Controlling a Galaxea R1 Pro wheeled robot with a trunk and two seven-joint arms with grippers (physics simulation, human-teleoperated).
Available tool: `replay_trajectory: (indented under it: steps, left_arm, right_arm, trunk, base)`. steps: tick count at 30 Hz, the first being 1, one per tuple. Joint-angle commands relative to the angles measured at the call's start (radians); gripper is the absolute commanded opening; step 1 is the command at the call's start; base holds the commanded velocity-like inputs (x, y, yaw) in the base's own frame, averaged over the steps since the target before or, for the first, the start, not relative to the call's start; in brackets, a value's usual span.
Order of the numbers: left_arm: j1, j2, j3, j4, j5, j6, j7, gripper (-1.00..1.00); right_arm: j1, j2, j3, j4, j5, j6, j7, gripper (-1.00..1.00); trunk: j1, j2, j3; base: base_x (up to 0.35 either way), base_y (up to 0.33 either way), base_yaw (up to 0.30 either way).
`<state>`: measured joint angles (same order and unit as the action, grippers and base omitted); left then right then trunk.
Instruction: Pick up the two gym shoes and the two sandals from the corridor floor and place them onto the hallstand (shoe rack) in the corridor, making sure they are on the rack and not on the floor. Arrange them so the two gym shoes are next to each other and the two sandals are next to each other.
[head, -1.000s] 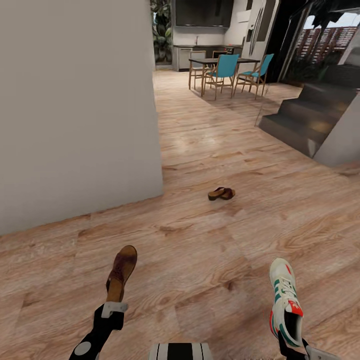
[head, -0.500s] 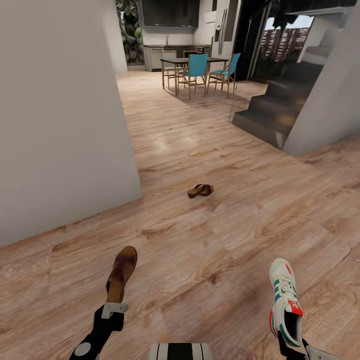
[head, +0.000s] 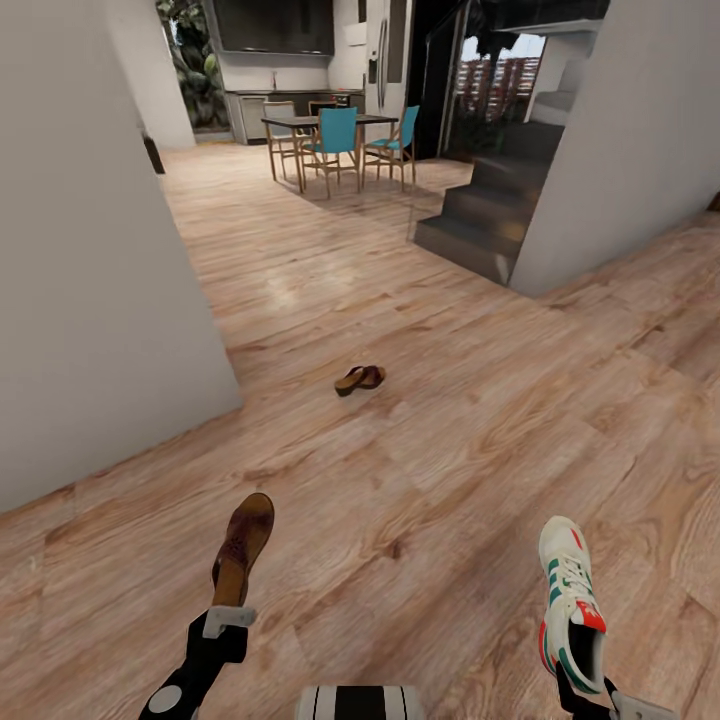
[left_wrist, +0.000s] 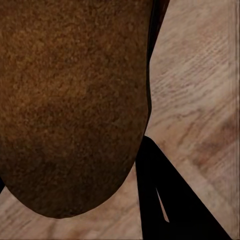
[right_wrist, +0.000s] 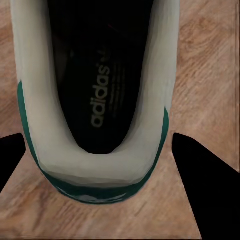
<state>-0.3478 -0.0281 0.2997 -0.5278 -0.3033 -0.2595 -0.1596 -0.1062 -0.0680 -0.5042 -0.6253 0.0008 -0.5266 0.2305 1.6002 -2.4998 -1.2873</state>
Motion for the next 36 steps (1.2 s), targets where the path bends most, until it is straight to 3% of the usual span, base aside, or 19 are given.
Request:
replay_trajectory:
  steps: [1,21,28,36]
  left_arm:
    - [0.000,-0.001,0.009,-0.001,-0.010,-0.003,-0.007,-1.00]
    - [0.000,-0.003,0.007,-0.002,-0.010,-0.005,-0.008,-1.00]
    - [0.000,-0.002,0.007,-0.003,-0.010,-0.004,-0.008,-1.00]
    - [0.000,-0.002,0.007,-0.008,-0.010,-0.004,-0.008,-1.00]
  right_arm:
    - [-0.001,0.001,-0.005,0.001,-0.001,-0.003,0.009,-1.00]
    - [-0.001,0.001,-0.006,0.001,-0.001,-0.003,0.009,-1.00]
    - [-0.001,0.001,-0.006,0.001,-0.002,-0.003,0.009,-1.00]
    - [-0.001,0.001,-0.007,0.001,-0.002,-0.003,0.009,-1.00]
  trunk:
    - [0.000,0.000,-0.001]
    - [0.000,0.000,0.003]
    - [0.003,-0.002,-0.021]
    - [0.003,-0.002,-0.019]
  base:
    - [0.000,0.000,-0.300]
    - [0.000,0.000,-0.300]
    - [0.000,0.000,-0.300]
    - [0.000,0.000,-0.300]
